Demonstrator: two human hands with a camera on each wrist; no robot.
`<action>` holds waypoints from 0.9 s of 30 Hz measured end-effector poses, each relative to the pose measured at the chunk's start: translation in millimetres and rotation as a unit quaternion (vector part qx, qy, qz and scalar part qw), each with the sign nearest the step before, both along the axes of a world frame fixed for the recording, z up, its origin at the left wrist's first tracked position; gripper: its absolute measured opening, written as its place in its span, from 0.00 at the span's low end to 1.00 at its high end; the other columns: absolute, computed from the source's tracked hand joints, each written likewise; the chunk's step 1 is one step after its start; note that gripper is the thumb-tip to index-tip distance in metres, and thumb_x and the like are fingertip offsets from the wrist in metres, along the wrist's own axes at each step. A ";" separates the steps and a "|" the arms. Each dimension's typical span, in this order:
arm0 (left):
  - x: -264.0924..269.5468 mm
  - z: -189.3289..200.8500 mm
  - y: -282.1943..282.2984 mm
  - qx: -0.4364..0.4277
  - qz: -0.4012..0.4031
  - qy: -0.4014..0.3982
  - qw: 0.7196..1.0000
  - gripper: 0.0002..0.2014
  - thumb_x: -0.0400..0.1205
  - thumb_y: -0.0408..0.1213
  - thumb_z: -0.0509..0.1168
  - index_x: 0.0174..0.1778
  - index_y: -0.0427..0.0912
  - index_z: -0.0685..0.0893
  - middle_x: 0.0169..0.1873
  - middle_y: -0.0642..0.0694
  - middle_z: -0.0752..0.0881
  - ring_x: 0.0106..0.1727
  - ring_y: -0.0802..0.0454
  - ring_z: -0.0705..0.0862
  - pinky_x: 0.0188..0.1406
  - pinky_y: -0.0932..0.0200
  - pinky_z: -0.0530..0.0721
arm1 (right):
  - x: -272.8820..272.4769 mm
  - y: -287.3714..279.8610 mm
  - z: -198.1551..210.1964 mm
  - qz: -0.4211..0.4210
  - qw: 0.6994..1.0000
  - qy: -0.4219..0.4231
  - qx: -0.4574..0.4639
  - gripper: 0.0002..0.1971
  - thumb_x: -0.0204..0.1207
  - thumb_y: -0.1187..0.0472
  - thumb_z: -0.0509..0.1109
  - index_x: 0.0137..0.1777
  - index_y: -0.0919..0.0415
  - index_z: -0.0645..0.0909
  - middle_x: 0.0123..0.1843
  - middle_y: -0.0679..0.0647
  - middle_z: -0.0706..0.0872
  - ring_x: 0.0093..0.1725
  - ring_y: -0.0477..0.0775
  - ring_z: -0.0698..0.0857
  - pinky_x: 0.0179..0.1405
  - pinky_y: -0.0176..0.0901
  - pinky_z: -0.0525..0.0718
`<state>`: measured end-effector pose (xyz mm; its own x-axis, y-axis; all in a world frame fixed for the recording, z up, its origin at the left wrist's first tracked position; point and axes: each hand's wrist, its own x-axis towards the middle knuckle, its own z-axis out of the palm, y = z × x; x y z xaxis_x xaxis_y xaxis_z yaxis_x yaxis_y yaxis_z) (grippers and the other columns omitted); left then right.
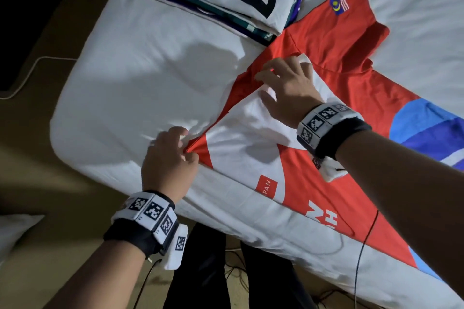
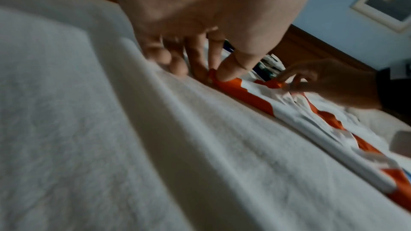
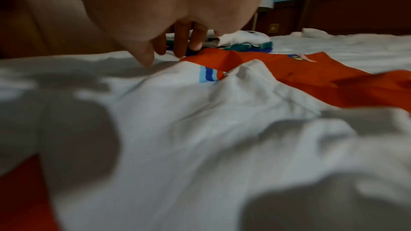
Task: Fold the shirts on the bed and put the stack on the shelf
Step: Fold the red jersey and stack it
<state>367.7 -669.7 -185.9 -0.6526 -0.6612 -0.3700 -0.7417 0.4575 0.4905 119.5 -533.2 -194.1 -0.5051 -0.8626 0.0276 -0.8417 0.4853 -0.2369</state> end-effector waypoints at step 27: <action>-10.1 -40.3 40.3 -0.093 -0.329 -0.083 0.936 0.47 0.79 0.75 0.41 0.90 0.49 0.47 0.89 0.45 0.42 0.89 0.42 0.41 0.84 0.38 0.48 | -21.1 141.4 -5.0 -0.097 0.981 0.020 0.167 0.25 0.83 0.44 0.54 0.73 0.55 0.77 0.80 0.59 0.73 0.76 0.66 0.72 0.66 0.64 0.72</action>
<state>357.5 -629.4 -226.3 -0.8851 -0.1993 -0.4206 -0.3278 0.9085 0.2592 98.4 -391.9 -199.1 -0.6656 -0.7138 -0.2180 -0.7305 0.6829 -0.0060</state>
